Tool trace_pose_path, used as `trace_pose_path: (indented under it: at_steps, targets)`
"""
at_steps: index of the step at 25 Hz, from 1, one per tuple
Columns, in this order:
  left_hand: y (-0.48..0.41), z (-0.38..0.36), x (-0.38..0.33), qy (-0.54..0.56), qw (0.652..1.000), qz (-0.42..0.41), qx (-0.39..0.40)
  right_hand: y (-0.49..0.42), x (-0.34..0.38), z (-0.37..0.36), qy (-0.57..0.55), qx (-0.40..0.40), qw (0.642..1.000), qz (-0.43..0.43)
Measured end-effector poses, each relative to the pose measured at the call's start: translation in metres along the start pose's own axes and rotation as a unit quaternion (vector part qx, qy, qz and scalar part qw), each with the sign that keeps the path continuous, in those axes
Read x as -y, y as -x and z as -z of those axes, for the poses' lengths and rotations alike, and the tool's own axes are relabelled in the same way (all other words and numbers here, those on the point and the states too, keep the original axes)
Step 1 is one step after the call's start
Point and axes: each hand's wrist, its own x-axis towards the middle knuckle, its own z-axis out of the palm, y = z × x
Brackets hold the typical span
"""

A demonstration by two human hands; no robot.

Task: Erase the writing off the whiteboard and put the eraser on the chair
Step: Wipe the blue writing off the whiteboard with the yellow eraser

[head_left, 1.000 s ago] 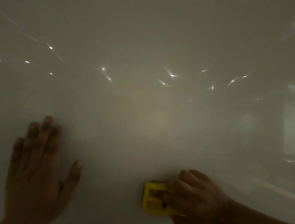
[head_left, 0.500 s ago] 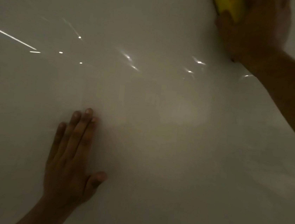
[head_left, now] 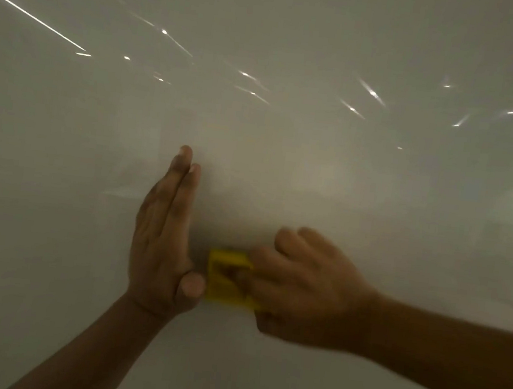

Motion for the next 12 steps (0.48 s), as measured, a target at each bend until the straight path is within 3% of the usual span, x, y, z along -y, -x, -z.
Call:
trace_pose_path:
  at_steps: [3,5,7,8,10,11,12]
  targets:
    - [0.001,0.003,0.003,-0.058,0.995,-0.046,0.064,0.033,0.004,-0.002,-0.027,0.051,0.995,0.086]
    - [0.005,0.002,0.005,-0.105,0.983,-0.104,0.112,0.030,-0.038,0.018,-0.008,0.000,0.999,0.040]
    - [0.005,-0.001,0.005,-0.120,0.976,-0.135,0.125,0.023,-0.104,0.054,0.103,-0.088,0.980,-0.149]
    - [0.005,-0.002,0.004,-0.119,0.975,-0.138,0.126,0.027,-0.135,0.072,0.144,-0.125,0.942,-0.277]
    - [0.006,-0.003,0.003,-0.112,0.978,-0.132,0.120,0.048,-0.157,0.089,0.125,-0.182,0.856,-0.467]
    - [0.006,-0.003,0.003,-0.106,0.979,-0.127,0.117,0.060,-0.142,0.083,0.123,-0.162,0.838,-0.507]
    - [0.006,-0.004,0.003,-0.100,0.980,-0.125,0.113,0.073,-0.113,0.069,0.117,-0.103,0.849,-0.505]
